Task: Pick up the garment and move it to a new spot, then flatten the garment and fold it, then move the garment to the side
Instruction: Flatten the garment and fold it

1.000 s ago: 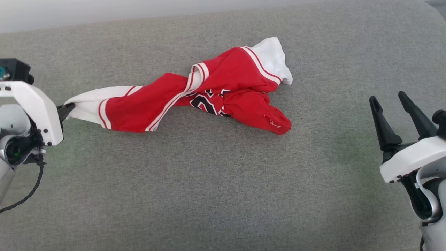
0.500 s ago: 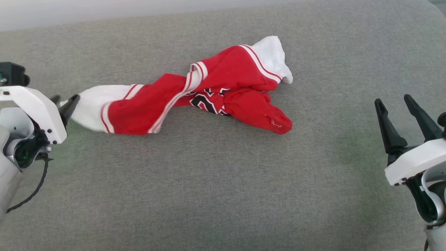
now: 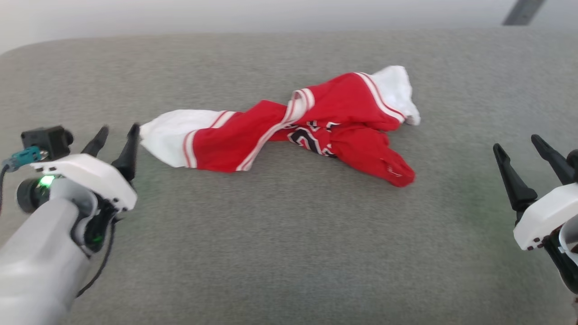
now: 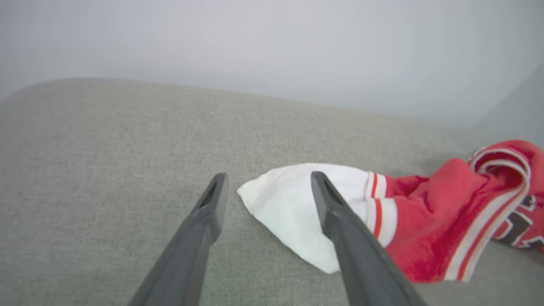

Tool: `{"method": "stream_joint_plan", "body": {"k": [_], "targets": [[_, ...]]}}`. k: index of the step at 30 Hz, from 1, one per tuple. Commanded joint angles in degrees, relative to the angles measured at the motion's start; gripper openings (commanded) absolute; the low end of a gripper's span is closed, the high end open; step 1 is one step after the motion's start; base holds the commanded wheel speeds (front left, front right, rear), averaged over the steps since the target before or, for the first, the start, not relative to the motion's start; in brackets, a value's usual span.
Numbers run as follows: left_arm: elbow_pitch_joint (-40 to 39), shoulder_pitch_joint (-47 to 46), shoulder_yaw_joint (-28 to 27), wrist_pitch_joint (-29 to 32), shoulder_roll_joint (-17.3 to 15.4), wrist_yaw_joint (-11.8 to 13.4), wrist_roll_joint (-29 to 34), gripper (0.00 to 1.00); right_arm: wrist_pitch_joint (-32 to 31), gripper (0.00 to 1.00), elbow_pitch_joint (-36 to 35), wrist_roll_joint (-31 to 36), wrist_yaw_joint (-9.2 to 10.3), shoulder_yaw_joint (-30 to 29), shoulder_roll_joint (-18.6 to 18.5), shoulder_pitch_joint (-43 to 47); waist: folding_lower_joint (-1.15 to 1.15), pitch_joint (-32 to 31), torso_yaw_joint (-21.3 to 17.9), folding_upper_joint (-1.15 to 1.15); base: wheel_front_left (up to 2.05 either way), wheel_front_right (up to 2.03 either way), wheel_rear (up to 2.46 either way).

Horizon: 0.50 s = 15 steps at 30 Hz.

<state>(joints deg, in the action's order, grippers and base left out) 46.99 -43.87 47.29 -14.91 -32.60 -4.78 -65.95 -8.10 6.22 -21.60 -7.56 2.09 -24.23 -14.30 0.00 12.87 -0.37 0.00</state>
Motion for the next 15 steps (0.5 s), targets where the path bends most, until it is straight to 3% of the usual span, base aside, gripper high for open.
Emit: {"method": "stream_joint_plan", "body": {"k": [1,7,13,15], "targets": [[-2.51,1.34,-3.48,-0.31,0.62,1.28,2.88,1.0,-0.72,1.0,0.05,-0.07,0.14,0.61,-0.64,0.65,0.0,-0.71,2.03,0.0,0.0,0.0,0.0],[-17.4,15.27,-19.37,-0.26,7.03,7.4,19.4,1.0,-5.51,1.0,-1.4,-1.94,0.14,4.64,-4.99,1.21,0.0,-1.08,6.12,0.0,0.0,0.0,0.0],[-29.07,27.52,-28.87,-0.27,14.02,9.42,32.48,1.0,-14.1,1.0,-6.48,-6.87,0.14,12.92,-12.19,2.64,0.0,-1.44,9.1,0.0,0.0,0.0,0.0],[-32.15,30.35,-31.18,-0.26,15.93,8.95,35.97,1.0,-16.7,1.0,-8.45,-8.53,0.14,15.38,-14.64,2.7,0.0,-1.45,10.08,0.0,0.0,0.0,0.0]]}}
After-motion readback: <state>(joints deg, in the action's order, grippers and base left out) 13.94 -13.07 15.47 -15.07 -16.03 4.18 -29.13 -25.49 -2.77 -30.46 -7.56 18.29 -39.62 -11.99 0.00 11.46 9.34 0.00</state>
